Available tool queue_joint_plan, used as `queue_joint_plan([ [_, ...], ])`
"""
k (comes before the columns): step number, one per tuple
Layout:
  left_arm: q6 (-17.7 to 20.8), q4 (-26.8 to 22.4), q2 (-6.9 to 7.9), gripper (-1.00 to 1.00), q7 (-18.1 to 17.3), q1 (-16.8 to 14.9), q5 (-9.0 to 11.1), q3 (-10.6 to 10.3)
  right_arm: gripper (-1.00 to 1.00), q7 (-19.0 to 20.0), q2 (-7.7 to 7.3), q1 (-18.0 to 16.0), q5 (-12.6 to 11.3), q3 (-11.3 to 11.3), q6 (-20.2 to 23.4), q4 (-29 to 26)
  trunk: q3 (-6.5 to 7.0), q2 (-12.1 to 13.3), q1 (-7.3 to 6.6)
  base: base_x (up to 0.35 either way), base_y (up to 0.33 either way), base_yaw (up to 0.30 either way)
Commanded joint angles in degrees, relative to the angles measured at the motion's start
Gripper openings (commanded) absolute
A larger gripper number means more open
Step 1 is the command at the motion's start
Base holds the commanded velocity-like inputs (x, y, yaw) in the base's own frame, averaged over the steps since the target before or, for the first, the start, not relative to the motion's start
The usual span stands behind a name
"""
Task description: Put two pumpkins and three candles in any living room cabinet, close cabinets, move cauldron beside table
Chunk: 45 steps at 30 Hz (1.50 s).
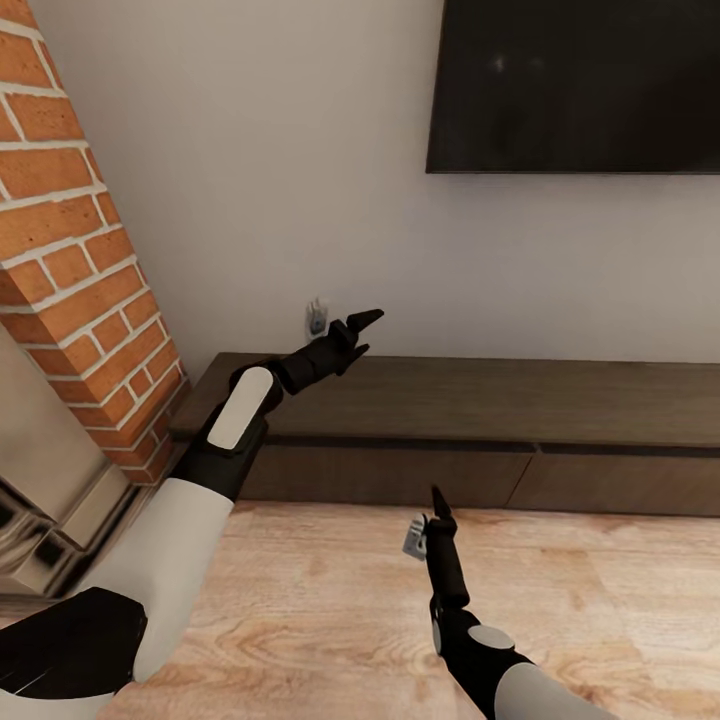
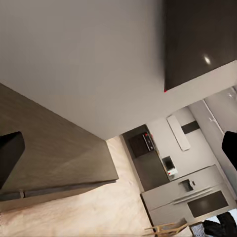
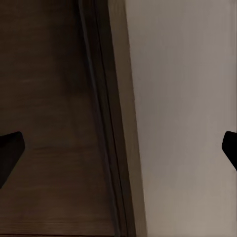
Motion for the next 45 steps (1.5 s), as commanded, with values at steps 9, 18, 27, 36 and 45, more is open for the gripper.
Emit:
queue_joint_plan([
  [9,0.3,-0.1,0.08,1.0,0.3,0.0,-0.1,-0.6,1.0,0.6,0.42,-5.9,0.4,-0.1,1.7,1.7,0.0,0.0,0.0,0.0,0.0,0.0],
  [18,0.6,-0.2,-0.01,1.0,0.1,0.0,0.0,-3.0,1.0,2.3,0.69,-7.1,-0.2,-0.2,3.0,2.6,0.0,0.0,0.0,0.0,0.0,0.0],
  [27,0.4,-0.2,0.13,1.0,-0.2,0.1,-0.1,-3.3,1.0,2.4,0.55,-7.2,-0.4,-0.3,2.6,2.8,0.0,0.0,0.0,0.0,0.0,0.0],
  [36,0.3,-0.2,0.14,1.0,-0.1,0.1,0.0,-6.1,1.0,2.4,0.48,-7.2,-0.4,-0.3,0.6,2.9,-0.9,-2.0,1.1,0.0,0.0,0.0],
  [45,0.3,-0.2,0.22,1.0,-0.1,0.1,0.0,-6.2,1.0,2.2,0.53,-7.2,-0.2,-0.3,0.5,2.9,-2.51,-5.6,3.07,0.0,0.0,0.0],
])
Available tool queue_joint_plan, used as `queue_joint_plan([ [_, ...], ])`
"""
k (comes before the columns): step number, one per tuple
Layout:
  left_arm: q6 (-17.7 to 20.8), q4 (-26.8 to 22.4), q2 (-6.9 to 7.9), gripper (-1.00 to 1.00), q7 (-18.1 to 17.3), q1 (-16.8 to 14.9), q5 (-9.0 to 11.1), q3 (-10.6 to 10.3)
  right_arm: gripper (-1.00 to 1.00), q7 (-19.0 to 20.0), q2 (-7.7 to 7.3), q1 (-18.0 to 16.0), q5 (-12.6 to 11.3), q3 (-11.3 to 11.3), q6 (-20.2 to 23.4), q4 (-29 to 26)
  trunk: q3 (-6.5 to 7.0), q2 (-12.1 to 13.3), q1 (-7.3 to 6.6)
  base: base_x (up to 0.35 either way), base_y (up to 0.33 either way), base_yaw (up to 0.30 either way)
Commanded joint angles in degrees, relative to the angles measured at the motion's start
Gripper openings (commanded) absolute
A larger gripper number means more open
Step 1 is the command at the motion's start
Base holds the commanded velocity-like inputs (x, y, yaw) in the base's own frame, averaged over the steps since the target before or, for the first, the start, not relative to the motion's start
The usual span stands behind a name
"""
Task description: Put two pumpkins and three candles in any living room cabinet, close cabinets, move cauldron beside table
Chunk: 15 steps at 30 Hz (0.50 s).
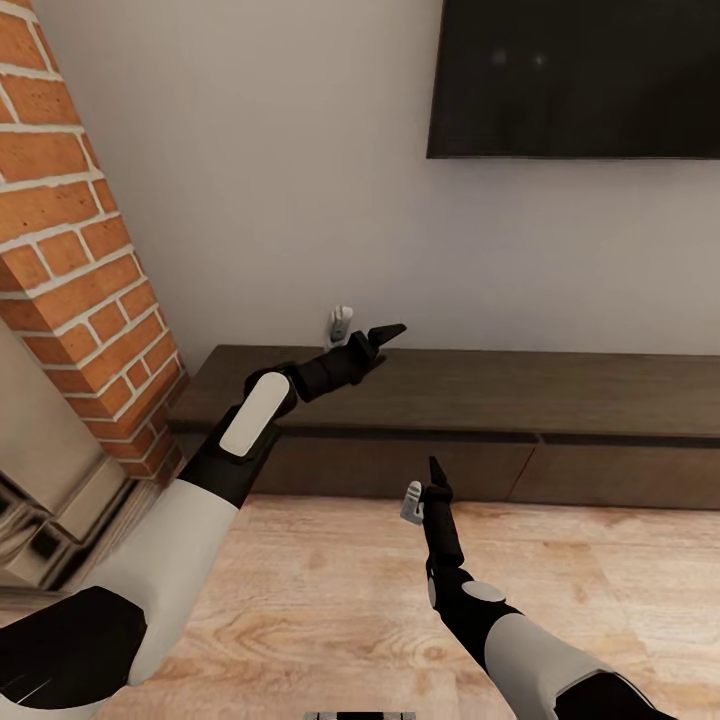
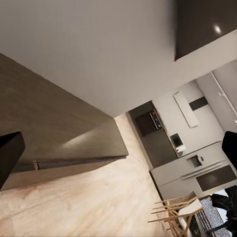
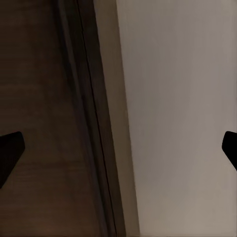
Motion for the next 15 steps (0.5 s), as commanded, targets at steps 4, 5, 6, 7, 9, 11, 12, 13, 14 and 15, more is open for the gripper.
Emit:
queue_joint_plan([
  [4,0.0,0.0,0.0,1.0,0.0,0.0,0.0,0.0,1.0,-0.2,0.0,0.0,-0.1,0.0,0.0,-0.2,-0.72,-1.6,0.88,0.0,0.0,0.0],
  [5,0.0,0.0,0.0,1.0,0.0,0.0,0.0,0.0,1.0,-0.2,0.0,0.0,-0.1,0.0,0.0,-0.3,-0.9,-2.0,1.1,0.0,0.0,0.0],
  [6,0.0,0.0,0.0,1.0,0.0,0.0,0.0,0.0,1.0,-0.3,0.0,0.0,-0.1,0.0,0.0,-0.4,-1.08,-2.4,1.32,0.0,0.0,0.0],
  [7,0.0,0.0,0.0,1.0,0.0,0.0,0.0,0.0,1.0,-0.3,0.0,0.0,-0.1,0.0,0.0,-0.5,-1.26,-2.8,1.54,0.0,0.0,0.0],
  [9,0.0,0.0,0.0,1.0,0.0,0.0,0.0,0.0,1.0,-0.5,-0.02,0.0,0.0,0.0,0.0,-0.7,-1.62,-3.6,1.98,0.0,0.0,0.0],
  [11,0.0,0.0,0.0,1.0,0.0,0.0,0.0,0.0,1.0,-0.5,-0.05,0.0,0.0,0.0,0.0,-0.9,-2.02,-4.0,2.23,0.0,0.0,0.0],
  [12,0.0,0.0,0.0,1.0,0.0,0.0,0.0,0.0,1.0,-0.5,-0.06,0.0,0.0,0.0,0.0,-1.0,-2.24,-4.1,2.25,0.0,0.0,0.0],
  [13,0.0,0.0,0.0,1.0,0.0,0.0,0.0,0.0,1.0,-0.5,-0.07,0.0,0.0,0.0,0.0,-1.0,-2.46,-4.1,2.28,0.0,0.0,0.0],
  [14,0.0,0.0,0.0,1.0,0.0,0.0,0.0,0.0,1.0,-0.5,-0.06,-0.1,0.0,0.0,0.0,-1.1,-2.69,-4.1,2.3,0.0,0.0,0.0],
  [15,0.0,0.0,0.0,1.0,0.0,0.0,0.0,0.0,1.0,-0.5,-0.04,-0.3,0.0,0.0,0.1,-1.2,-2.91,-4.1,2.33,0.0,0.0,0.0],
])
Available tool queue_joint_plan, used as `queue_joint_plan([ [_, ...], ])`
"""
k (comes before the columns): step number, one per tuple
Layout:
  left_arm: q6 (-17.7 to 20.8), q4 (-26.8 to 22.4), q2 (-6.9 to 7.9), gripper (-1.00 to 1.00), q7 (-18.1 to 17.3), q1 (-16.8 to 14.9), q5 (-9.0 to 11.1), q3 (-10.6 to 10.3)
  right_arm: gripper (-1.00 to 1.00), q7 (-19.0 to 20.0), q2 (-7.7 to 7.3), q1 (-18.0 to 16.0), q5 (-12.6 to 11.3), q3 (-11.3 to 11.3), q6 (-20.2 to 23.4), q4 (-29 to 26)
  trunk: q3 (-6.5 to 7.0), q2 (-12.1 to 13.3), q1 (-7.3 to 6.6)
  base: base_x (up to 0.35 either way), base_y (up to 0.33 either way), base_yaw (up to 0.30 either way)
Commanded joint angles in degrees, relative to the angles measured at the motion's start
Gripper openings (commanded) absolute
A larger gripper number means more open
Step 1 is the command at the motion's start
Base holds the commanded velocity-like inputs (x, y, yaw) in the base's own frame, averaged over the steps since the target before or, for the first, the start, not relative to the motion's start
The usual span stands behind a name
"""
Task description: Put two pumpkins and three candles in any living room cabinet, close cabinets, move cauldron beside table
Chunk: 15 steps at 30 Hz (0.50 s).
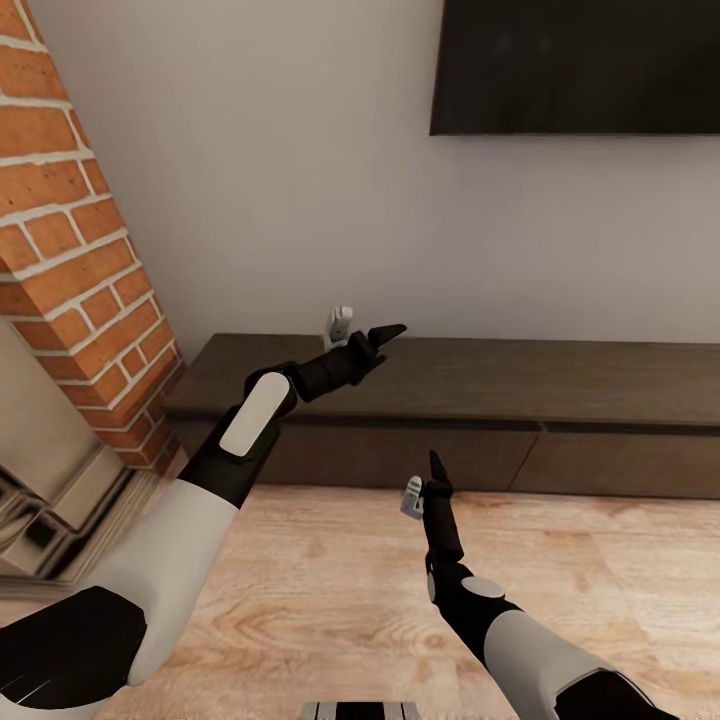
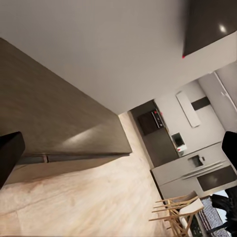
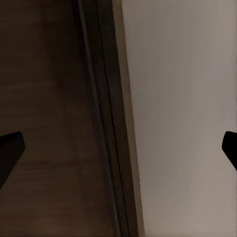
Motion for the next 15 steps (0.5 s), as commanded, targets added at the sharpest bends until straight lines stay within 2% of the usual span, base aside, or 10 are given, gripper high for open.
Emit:
queue_joint_plan([
  [1,0.0,0.0,0.0,1.0,0.0,0.0,0.0,0.0,1.0,0.0,0.02,-0.1,0.0,0.0,0.1,0.0,-0.23,0.0,0.02,0.0,0.0,0.0],
  [15,0.1,0.0,0.0,1.0,0.0,0.0,0.0,0.0,1.0,-1.1,0.17,-0.4,-0.1,-0.2,0.6,0.1,-3.33,-0.2,0.38,0.0,0.0,0.0],
])
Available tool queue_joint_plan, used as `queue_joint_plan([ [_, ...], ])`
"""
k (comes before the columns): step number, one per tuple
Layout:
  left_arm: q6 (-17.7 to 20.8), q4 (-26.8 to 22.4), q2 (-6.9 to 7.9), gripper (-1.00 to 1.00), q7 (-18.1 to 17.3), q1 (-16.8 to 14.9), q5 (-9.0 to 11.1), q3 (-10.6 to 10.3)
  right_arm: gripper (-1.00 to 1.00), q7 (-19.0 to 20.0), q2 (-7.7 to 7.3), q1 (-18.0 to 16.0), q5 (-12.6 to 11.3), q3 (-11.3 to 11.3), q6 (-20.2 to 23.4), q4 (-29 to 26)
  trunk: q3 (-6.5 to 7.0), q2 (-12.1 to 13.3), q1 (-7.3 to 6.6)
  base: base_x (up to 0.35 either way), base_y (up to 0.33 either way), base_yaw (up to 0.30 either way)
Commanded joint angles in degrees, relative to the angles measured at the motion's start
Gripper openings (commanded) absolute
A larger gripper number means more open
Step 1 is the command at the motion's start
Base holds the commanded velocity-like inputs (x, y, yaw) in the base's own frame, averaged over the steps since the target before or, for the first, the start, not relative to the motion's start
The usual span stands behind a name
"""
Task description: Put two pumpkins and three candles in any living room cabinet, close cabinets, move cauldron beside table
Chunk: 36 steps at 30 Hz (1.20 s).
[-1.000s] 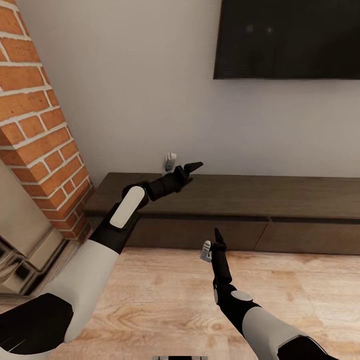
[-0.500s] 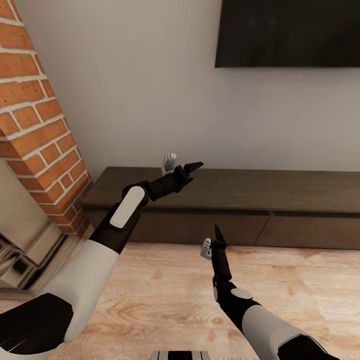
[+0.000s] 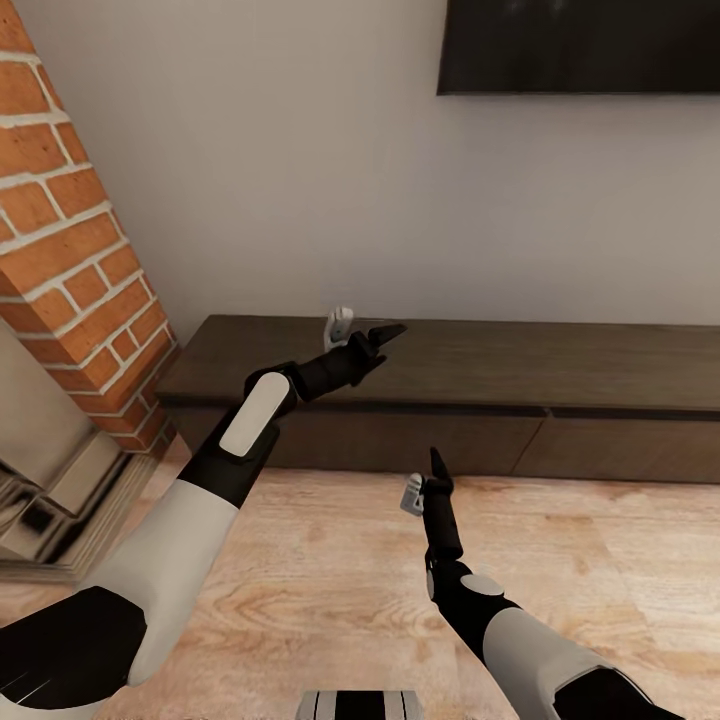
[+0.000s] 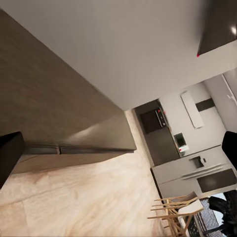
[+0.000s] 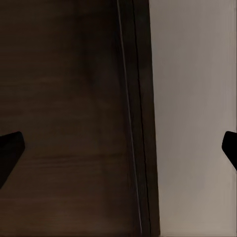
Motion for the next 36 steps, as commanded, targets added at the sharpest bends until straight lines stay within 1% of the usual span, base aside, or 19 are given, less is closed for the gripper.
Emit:
queue_joint_plan([
  [1,0.0,0.0,0.0,1.0,0.0,0.0,0.0,0.0,1.0,-0.3,0.01,0.0,0.0,0.0,0.0,0.0,-0.23,0.0,0.02,0.0,0.0,0.0],
  [3,0.0,-0.1,0.0,1.0,0.0,0.0,0.0,0.0,1.0,-2.1,-0.02,0.0,0.0,0.0,0.0,-0.1,-0.23,0.0,0.02,0.0,0.0,0.0],
  [5,0.0,-0.1,0.0,1.0,0.0,0.0,0.0,0.0,1.0,-2.9,-0.03,0.0,0.0,0.0,-0.1,-0.1,-0.23,0.0,0.02,0.0,0.0,0.0],
  [9,-0.1,-0.2,0.0,1.0,0.0,0.0,0.0,0.0,1.0,-3.4,-0.04,-0.2,-0.1,-0.1,-0.4,-0.3,-0.23,0.0,0.02,0.0,0.0,0.0],
  [16,-0.1,-0.9,0.0,1.0,-0.1,0.0,0.1,0.0,1.0,-4.2,-0.04,-0.2,-0.1,-0.1,-0.4,-2.4,-0.23,0.0,0.02,0.0,0.0,0.0],
  [19,-0.1,-1.3,0.0,1.0,-0.1,0.0,0.1,-0.1,1.0,-5.5,-0.02,-0.2,-0.1,-0.1,-0.4,-2.5,-0.23,0.0,0.02,0.009,-0.015,0.0],
  [20,0.0,-1.6,0.0,1.0,-0.2,0.0,0.1,-0.2,1.0,-6.8,-0.02,-0.2,-0.1,-0.1,-0.4,-2.5,-0.23,0.0,0.02,0.148,-0.104,0.0],
  [22,0.0,-2.2,0.0,1.0,-0.6,0.0,0.0,-0.2,1.0,-7.5,0.02,-0.2,-0.1,-0.1,-0.5,-2.5,-0.23,0.0,0.02,0.213,-0.141,0.0],
  [27,0.0,-3.0,0.04,1.0,-0.9,0.0,0.0,-0.3,1.0,-7.9,0.04,-0.2,-0.1,-0.1,-0.5,-2.4,-0.23,0.0,0.02,0.186,-0.128,0.0],
  [36,-0.1,-3.2,0.15,1.0,-1.1,0.1,0.0,-0.3,1.0,-7.2,0.12,-0.1,0.5,0.3,-0.6,-1.1,-0.23,0.0,0.02,0.019,-0.013,0.0],
])
